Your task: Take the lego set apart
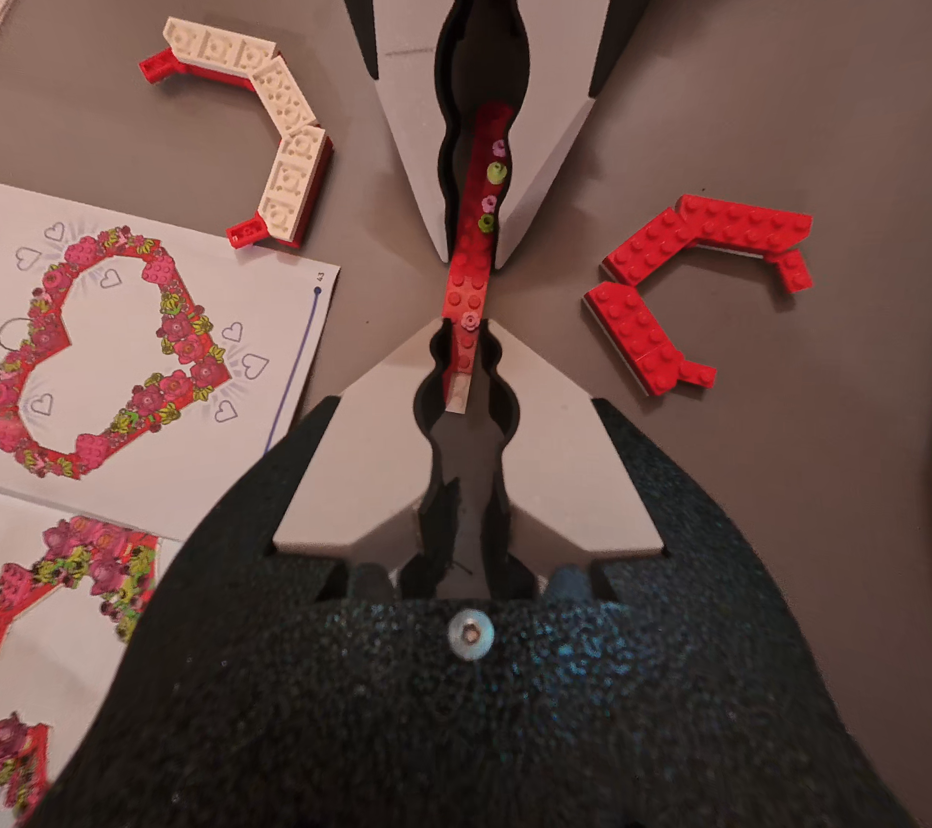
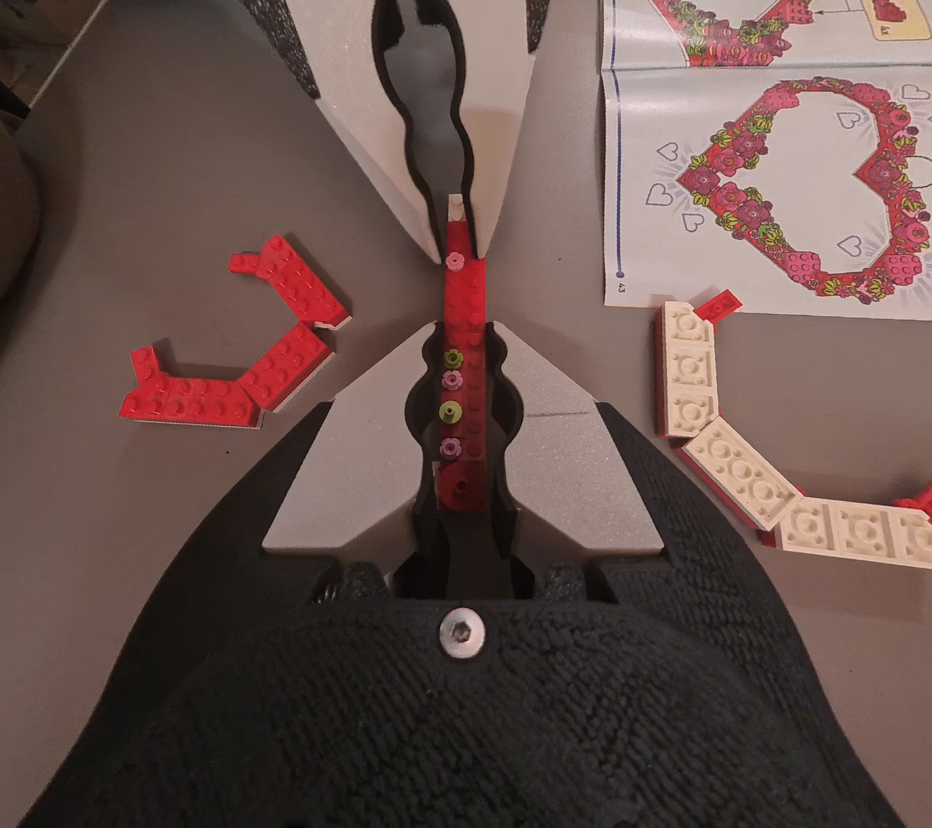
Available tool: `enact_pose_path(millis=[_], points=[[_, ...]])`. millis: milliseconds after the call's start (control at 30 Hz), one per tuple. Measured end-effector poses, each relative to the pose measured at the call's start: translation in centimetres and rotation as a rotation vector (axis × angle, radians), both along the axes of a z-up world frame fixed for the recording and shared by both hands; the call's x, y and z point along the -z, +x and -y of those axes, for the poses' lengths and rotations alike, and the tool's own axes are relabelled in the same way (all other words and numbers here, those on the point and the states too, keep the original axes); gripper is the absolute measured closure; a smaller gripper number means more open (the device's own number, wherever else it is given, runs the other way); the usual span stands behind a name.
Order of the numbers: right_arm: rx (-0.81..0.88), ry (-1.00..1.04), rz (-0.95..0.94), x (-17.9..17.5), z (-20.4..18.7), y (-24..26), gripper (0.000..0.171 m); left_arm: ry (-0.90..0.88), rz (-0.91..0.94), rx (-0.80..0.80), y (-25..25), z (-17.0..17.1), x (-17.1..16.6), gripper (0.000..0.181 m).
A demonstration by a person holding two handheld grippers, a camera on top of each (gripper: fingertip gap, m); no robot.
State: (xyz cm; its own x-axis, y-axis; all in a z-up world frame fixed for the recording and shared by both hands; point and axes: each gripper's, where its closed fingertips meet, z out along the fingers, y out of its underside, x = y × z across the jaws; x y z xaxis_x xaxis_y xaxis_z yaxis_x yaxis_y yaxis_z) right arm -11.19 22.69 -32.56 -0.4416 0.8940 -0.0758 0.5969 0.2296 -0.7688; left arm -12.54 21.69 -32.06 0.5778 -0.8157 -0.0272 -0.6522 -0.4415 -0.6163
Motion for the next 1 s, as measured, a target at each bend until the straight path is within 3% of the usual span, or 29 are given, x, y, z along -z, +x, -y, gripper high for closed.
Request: enact_pose_path(millis=[33,333,1000], points=[[0.0,0.0,0.0,0.0,0.0,0.0,0.156,0.014,-0.017,0.016,0.03,0.02,-0.02,0.174],[0.0,0.0,0.0,0.01,0.0,0.0,0.156,0.015,-0.053,0.08,0.37,0.07,-0.03,0.166],[-0.001,-0.002,0.001,0.02,0.02,0.01,0.156,0.105,-0.065,0.259,0.57,0.0,0.15,0.176]])
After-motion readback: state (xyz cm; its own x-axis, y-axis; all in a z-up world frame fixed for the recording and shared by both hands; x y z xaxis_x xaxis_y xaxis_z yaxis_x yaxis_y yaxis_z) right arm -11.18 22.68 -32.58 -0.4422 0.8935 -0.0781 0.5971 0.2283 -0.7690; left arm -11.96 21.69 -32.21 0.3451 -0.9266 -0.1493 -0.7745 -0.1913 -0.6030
